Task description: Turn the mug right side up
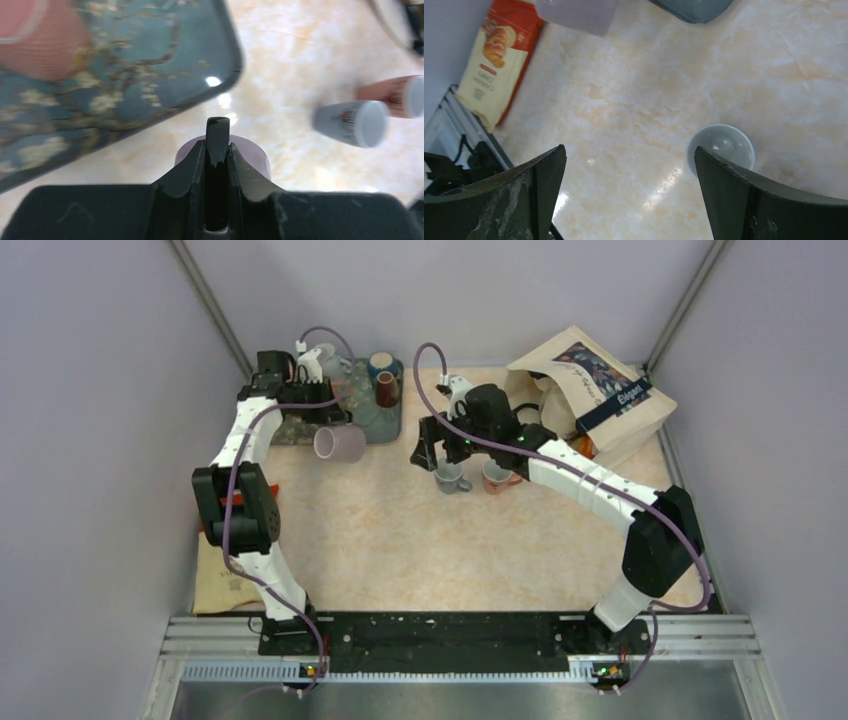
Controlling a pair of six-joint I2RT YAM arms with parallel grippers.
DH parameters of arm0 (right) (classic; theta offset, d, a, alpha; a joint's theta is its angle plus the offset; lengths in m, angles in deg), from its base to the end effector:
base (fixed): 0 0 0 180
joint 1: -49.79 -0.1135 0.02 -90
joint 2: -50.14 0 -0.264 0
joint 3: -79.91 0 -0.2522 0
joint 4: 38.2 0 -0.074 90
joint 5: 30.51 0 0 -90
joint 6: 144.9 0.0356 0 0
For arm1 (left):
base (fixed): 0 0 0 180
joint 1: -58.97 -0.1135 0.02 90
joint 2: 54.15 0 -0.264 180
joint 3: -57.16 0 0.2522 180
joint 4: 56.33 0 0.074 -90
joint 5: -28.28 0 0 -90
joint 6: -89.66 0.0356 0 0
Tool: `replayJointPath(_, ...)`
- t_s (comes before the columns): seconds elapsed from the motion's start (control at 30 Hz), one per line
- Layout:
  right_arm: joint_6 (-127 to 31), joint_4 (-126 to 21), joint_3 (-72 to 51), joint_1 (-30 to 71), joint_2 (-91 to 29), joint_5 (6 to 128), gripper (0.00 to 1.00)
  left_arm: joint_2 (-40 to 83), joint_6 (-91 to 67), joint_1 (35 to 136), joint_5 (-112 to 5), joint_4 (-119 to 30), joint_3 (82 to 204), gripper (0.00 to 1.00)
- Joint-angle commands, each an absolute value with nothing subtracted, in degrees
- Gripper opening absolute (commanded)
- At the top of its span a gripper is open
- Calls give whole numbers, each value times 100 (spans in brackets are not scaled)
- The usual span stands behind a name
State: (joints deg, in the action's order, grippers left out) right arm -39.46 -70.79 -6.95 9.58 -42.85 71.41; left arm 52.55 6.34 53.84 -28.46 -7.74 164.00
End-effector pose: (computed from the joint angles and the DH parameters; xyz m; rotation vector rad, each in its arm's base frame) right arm 0.2838 0.2495 0.3194 -0.6018 2.1458 0.7759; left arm 0.4170 0.0178 0.2893 0.2921 2.2996 -0.5944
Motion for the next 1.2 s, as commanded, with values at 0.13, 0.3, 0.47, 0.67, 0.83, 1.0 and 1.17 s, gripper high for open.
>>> replayJointPath(0.13,-2359,-4361,-1178,1006,-4331,8526,99,4238,-1184,6217,-1156,-1461,16221,0)
replayJointPath(0.3,-2233,-4299,-1024,1006,-4479,8828,97,4173,-1699,6468,-418,-1585,16270,0)
replayJointPath(0.47,-2438,-4866,-1087,1029,-4205,8350,96,4040,-1652,6635,-409,-1627,16259,0)
replayJointPath(0.67,-1980,-3901,-1461,1094,-4032,9052,87,4020,-1837,6868,-239,-1706,16241,0)
replayJointPath(0.83,-1181,-2494,-1633,1094,-4050,9647,68,4045,-2544,7007,117,-2379,16145,0)
replayJointPath(1.0,-597,-1047,-1814,1093,-3955,9874,19,4074,-2732,7074,166,-2678,16071,0)
replayJointPath(1.17,-1524,-2390,-1738,1120,-3561,9049,0,4019,-2117,6971,-79,-2264,16149,20)
